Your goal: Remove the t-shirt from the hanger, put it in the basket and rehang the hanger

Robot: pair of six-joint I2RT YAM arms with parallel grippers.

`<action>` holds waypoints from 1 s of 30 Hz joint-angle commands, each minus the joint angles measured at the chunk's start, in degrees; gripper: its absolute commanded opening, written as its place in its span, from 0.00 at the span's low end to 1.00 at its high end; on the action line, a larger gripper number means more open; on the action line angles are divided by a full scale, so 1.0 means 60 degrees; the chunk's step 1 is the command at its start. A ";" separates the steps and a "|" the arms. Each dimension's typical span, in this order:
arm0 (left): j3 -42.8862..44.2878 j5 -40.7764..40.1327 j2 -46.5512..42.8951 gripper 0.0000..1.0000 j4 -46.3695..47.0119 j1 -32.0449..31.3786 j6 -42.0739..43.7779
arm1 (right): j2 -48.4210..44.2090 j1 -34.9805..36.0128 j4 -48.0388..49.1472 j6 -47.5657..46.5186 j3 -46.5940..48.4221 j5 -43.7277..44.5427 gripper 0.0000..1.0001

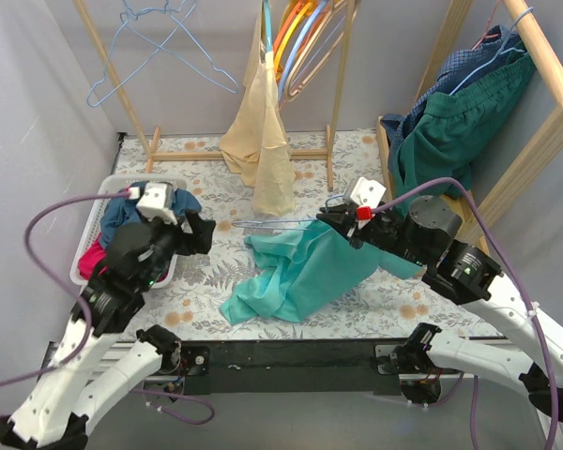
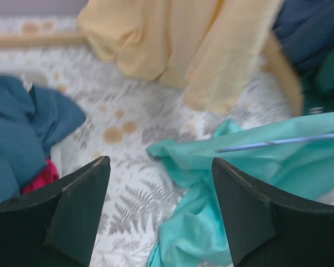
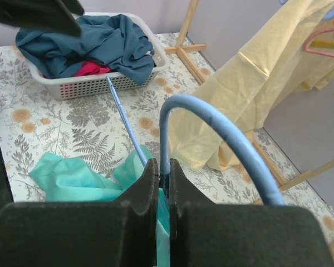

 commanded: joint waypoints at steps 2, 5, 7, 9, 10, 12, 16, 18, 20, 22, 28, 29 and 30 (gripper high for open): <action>0.0528 0.3995 -0.1518 0.79 0.1257 0.0055 0.0907 | 0.0267 -0.0040 0.0514 -0.0005 0.0438 -0.0989 0.01; 0.0952 0.6485 -0.0803 0.80 0.0718 0.0055 0.1200 | 0.0721 -0.0040 0.0075 -0.0020 0.0847 -0.1955 0.01; 0.1186 0.7147 -0.0073 0.80 0.0452 0.0055 0.1331 | 0.0955 -0.0040 -0.0044 -0.0005 0.1024 -0.2542 0.01; 0.1202 0.7633 0.0311 0.79 0.0232 0.0041 0.1406 | 0.1073 -0.0055 -0.0161 0.0024 0.1215 -0.2922 0.01; 0.1159 0.7721 0.0617 0.78 0.0232 0.0055 0.1435 | 0.1161 -0.0040 -0.0161 0.0039 0.1244 -0.3012 0.01; 0.1012 0.8043 0.0868 0.74 0.0217 0.0055 0.1508 | 0.1220 -0.0040 -0.0161 0.0053 0.1361 -0.3216 0.01; 0.0690 0.8308 0.1264 0.65 0.0202 0.0055 0.1596 | 0.1337 -0.0040 -0.0132 0.0039 0.1478 -0.3232 0.01; 0.0530 0.8060 0.1338 0.62 0.0144 0.0055 0.1596 | 0.1381 -0.0040 -0.0132 0.0010 0.1522 -0.3218 0.01; 0.0455 0.8000 0.1353 0.56 0.0042 0.0055 0.1596 | 0.1396 -0.0055 -0.0117 -0.0020 0.1581 -0.3232 0.01; 0.0338 0.8058 0.1294 0.44 -0.0003 0.0041 0.1596 | 0.1410 -0.0040 -0.0132 -0.0034 0.1625 -0.3218 0.01; 0.0060 0.7751 0.0914 0.09 -0.0047 0.0055 0.1508 | 0.1367 -0.0040 -0.0117 -0.0049 0.1596 -0.3115 0.01; 0.0045 0.7751 0.0884 0.00 -0.0061 0.0055 0.1508 | 0.1367 -0.0055 -0.0103 -0.0049 0.1581 -0.3115 0.01; 0.0030 0.7722 0.0855 0.00 -0.0076 0.0055 0.1508 | 0.1381 -0.0055 -0.0103 -0.0034 0.1581 -0.3115 0.01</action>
